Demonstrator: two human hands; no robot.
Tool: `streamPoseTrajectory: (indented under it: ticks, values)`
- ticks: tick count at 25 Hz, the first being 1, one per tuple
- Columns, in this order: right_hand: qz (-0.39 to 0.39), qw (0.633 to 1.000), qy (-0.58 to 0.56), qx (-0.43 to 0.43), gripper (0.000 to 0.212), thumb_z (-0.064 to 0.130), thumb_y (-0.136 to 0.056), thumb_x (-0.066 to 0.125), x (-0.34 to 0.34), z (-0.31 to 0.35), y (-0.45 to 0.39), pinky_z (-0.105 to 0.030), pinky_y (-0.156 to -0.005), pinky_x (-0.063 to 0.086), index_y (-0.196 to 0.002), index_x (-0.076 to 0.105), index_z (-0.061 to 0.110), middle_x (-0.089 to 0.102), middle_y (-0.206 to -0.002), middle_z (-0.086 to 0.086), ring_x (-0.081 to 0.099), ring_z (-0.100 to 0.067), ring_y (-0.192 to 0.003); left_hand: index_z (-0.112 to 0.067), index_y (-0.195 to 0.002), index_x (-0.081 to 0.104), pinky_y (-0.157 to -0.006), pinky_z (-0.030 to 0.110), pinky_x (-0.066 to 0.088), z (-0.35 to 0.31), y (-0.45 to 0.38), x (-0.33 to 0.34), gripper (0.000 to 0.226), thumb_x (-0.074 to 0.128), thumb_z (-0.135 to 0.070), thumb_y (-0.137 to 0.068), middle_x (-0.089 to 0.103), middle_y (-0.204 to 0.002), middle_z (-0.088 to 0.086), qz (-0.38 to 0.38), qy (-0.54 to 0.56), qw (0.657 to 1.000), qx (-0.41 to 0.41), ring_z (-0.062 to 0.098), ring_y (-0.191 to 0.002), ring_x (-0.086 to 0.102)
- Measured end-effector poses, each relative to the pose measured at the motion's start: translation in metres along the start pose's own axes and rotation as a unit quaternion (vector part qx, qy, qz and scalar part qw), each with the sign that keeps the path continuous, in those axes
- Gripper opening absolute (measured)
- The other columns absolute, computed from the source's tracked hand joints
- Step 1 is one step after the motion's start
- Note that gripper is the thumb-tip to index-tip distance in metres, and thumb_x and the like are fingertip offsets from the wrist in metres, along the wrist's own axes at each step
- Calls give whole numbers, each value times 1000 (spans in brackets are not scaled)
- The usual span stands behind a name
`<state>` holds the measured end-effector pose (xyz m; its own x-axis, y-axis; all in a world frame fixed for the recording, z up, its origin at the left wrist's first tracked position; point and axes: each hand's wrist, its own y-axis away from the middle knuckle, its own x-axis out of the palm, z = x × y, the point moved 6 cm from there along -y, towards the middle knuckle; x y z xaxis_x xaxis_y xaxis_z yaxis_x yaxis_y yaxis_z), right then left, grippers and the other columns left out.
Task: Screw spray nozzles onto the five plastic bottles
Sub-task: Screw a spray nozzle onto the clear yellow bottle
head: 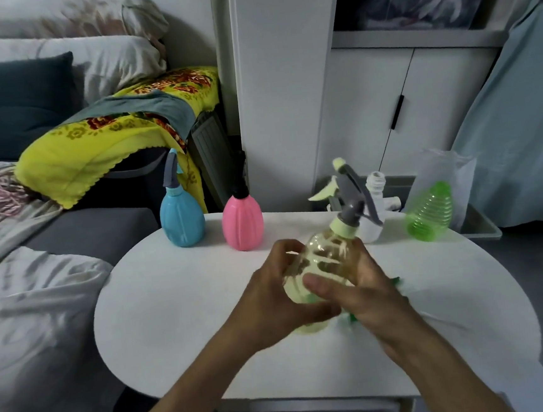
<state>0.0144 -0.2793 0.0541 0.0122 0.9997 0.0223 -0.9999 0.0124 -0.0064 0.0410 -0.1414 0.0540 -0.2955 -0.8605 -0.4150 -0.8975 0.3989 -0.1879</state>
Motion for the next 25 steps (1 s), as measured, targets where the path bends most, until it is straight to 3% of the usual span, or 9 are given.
streamPoseTrajectory:
  ticks: [3, 5, 7, 9, 10, 12, 16, 21, 25]
  values:
    - [-96, 993, 73, -17, 65, 26, -61, 91, 5, -4, -16, -20, -71, 55, -112, 54, 35, 71, -106, 10, 68, -5, -94, -32, -129, 38, -80, 19, 56, 9, -7, -5, 89, 92, -37, -59, 60, -115, -19, 49, -8, 999, -5, -4, -100, 61]
    - [-133, 983, 107, -59, 66, 27, -60, 91, -2, 11, -40, -15, -69, 52, -112, 52, 35, 65, -111, 10, 64, 1, -93, -34, -141, 34, -81, 9, 48, 21, -25, -25, 95, 90, -26, -64, 50, -131, -17, 54, 39, 997, -35, -5, -113, 52]
    - [-161, 969, 161, -95, 72, 32, -60, 90, -11, 27, -75, -20, -76, 49, -120, 51, 31, 62, -116, 8, 61, -5, -101, -33, -142, 38, -80, 10, 39, 36, -50, -67, 83, 82, -15, -74, 48, -135, -10, -93, 65, 993, -44, 8, -123, 47]
    - [-184, 958, 199, -96, 73, 33, -62, 89, -15, 25, -111, -26, -81, 46, -123, 49, 28, 60, -118, 6, 59, -14, -102, -26, -141, 40, -88, 16, 39, 52, -70, -99, 74, 77, -13, -79, 49, -135, -6, -260, 8, 965, -39, 15, -127, 46]
    - [-197, 952, 218, -82, 72, 34, -63, 89, -14, 15, -126, -26, -80, 43, -123, 48, 27, 59, -116, 7, 59, -16, -101, -24, -143, 37, -93, 21, 37, 61, -80, -102, 78, 79, -17, -78, 46, -140, -3, -290, -32, 955, -49, 15, -129, 42]
    - [-232, 936, 262, -48, 73, 40, -63, 87, -11, -13, -146, -28, -75, 39, -122, 48, 25, 58, -111, 9, 59, -20, -101, -22, -148, 28, -96, 29, 36, 86, -99, -91, 92, 83, -24, -74, 38, -148, 1, -272, -93, 955, -71, 19, -133, 38]
    - [-295, 902, 310, -63, 80, 48, -59, 85, -8, -45, -168, -37, -75, 48, -122, 43, 23, 59, -122, 0, 59, -30, -105, -29, -150, 19, -89, 40, 48, 132, -119, -72, 106, 86, -23, -67, 39, -148, 3, -218, -143, 959, -111, 28, -130, 44]
    - [-331, 886, 314, -86, 80, 50, -60, 83, -10, -49, -185, -43, -79, 51, -123, 42, 21, 60, -123, -3, 60, -34, -104, -33, -147, 19, -87, 44, 51, 137, -124, -68, 111, 89, -26, -62, 37, -147, 3, -267, -149, 947, -96, 28, -129, 42]
    - [-337, 887, 307, -73, 81, 55, -61, 80, -13, -56, -191, -40, -78, 49, -124, 43, 21, 61, -122, -1, 60, -31, -105, -31, -145, 23, -90, 47, 54, 139, -125, -66, 101, 86, -38, -67, 42, -142, 0, -298, -98, 944, -105, 27, -125, 46]
